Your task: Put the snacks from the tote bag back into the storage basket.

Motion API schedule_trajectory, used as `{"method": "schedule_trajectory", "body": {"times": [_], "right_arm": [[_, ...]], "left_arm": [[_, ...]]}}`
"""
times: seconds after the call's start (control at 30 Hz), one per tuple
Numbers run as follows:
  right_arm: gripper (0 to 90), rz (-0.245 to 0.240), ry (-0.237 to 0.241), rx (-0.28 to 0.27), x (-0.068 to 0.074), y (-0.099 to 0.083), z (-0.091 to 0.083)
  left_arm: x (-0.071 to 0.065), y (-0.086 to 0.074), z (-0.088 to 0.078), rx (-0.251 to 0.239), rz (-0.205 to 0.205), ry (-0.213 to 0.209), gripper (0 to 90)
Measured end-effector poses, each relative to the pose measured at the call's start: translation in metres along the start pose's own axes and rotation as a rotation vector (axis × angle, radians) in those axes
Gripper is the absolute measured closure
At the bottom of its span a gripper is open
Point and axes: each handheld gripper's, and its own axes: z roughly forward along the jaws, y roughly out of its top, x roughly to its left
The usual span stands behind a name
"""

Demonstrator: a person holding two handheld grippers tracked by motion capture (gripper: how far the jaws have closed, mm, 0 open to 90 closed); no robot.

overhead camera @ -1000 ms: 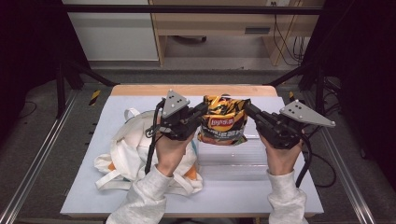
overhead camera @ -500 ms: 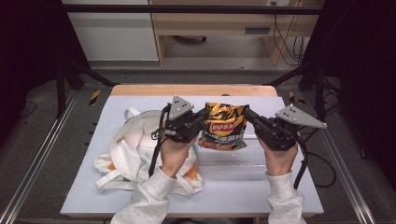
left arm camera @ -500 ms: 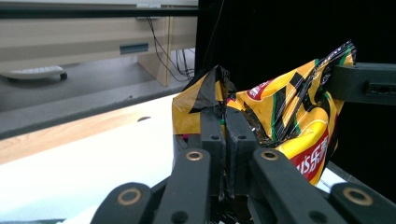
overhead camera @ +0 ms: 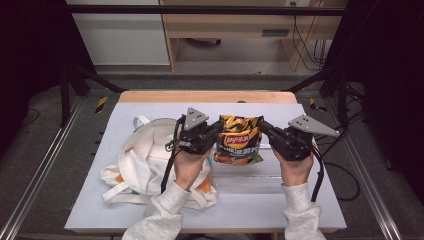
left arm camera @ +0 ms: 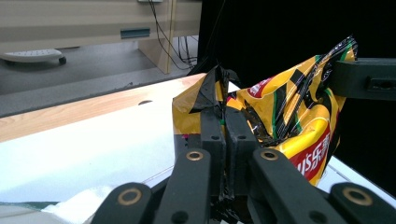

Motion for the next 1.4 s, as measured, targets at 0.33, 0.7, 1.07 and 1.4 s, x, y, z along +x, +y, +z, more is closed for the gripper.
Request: {"method": "schedule_trajectory", "body": {"times": [0.33, 0.7, 1.07, 1.4], "right_arm": [[89.5, 0.006, -0.019, 0.055, -0.006, -0.012, 0.013], [89.4, 0.008, -0.045, 0.093, -0.012, -0.02, 0.021], [89.0, 0.013, -0.059, 0.119, -0.016, -0.026, 0.032], [86.9, -0.008, -0.08, 0.105, -0.017, -0.028, 0.043]], "left_arm": [[0.005, -0.01, 0.012, 0.031, -0.012, 0.012, 87.5], [0.006, -0.017, 0.024, 0.068, -0.015, 0.023, 87.4], [0.011, -0.022, 0.033, 0.094, -0.028, 0.031, 86.5], [0.02, -0.024, 0.04, 0.073, -0.043, 0.05, 82.3]]}}
